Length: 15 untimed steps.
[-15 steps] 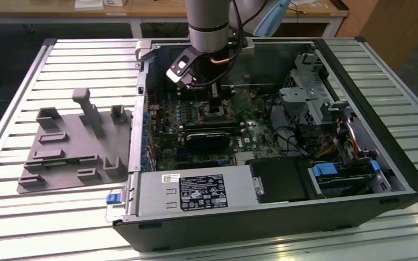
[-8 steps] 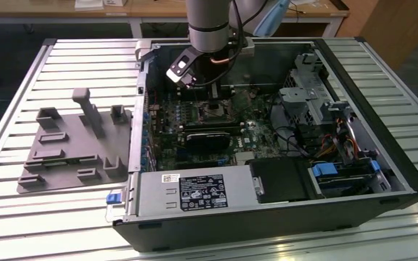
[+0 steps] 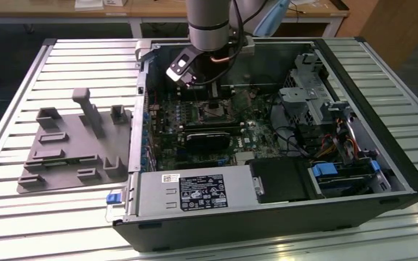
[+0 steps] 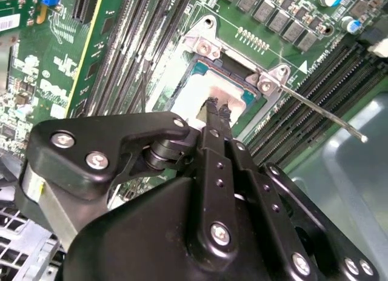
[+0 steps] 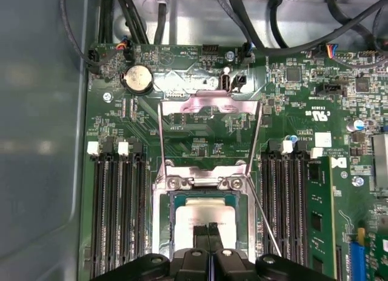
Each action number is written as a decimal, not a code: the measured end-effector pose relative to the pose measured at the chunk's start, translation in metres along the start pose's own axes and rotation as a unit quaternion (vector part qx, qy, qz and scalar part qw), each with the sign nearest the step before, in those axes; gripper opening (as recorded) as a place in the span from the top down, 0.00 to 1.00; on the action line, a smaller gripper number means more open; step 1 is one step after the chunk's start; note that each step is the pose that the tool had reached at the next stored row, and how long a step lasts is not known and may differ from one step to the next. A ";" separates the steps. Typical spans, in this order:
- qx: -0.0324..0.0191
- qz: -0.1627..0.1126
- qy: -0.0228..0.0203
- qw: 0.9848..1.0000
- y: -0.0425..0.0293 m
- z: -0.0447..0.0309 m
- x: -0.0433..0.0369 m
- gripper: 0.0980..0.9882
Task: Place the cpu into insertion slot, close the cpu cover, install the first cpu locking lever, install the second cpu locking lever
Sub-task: 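Place the cpu into insertion slot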
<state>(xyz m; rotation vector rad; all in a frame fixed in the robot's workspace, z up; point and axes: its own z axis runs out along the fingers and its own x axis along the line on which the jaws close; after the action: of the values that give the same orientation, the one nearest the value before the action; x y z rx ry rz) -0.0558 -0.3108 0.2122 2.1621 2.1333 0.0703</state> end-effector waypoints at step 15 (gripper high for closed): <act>-0.002 0.000 0.000 1.000 0.0044 -0.0408 -0.0016 1.00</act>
<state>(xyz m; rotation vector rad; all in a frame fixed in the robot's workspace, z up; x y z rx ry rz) -0.0557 -0.3108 0.2533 2.1603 2.1317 0.0738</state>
